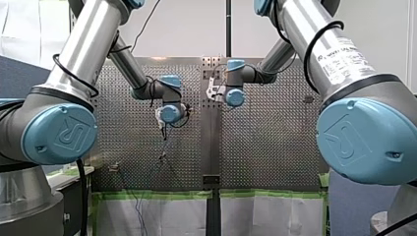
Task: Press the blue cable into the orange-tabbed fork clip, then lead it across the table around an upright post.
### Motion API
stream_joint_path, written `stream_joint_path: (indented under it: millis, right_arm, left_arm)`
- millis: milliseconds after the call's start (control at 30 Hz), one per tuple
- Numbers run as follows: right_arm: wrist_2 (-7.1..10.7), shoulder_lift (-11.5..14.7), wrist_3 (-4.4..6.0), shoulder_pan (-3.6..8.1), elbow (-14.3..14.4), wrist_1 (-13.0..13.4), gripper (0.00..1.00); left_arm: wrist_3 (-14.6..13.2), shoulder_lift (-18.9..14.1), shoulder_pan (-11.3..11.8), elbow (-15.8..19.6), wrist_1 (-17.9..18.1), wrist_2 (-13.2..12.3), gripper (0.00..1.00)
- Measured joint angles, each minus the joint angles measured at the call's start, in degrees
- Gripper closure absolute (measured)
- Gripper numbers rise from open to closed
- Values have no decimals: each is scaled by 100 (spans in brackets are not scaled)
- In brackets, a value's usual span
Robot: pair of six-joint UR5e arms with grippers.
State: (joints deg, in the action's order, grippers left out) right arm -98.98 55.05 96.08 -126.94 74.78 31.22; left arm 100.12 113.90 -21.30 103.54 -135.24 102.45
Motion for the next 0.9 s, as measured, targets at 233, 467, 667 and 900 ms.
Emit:
stream_joint_path:
  millis: [233,467,667,900]
  right_arm:
    - [1,75,9,10,-2,-22,100]
    - [5,158,39,52,-30,-36,100]
    - [11,211,86,105,-63,-48,100]
    - [17,245,96,164,-147,-82,100]
  left_arm:
    - [-55,-26,-37,-181,-349,-27,100]
    - [-81,-31,-114,-434,-652,-30,100]
    - [-88,-30,-168,-658,-839,-24,100]
    - [-89,-31,-188,-730,-885,-20,100]
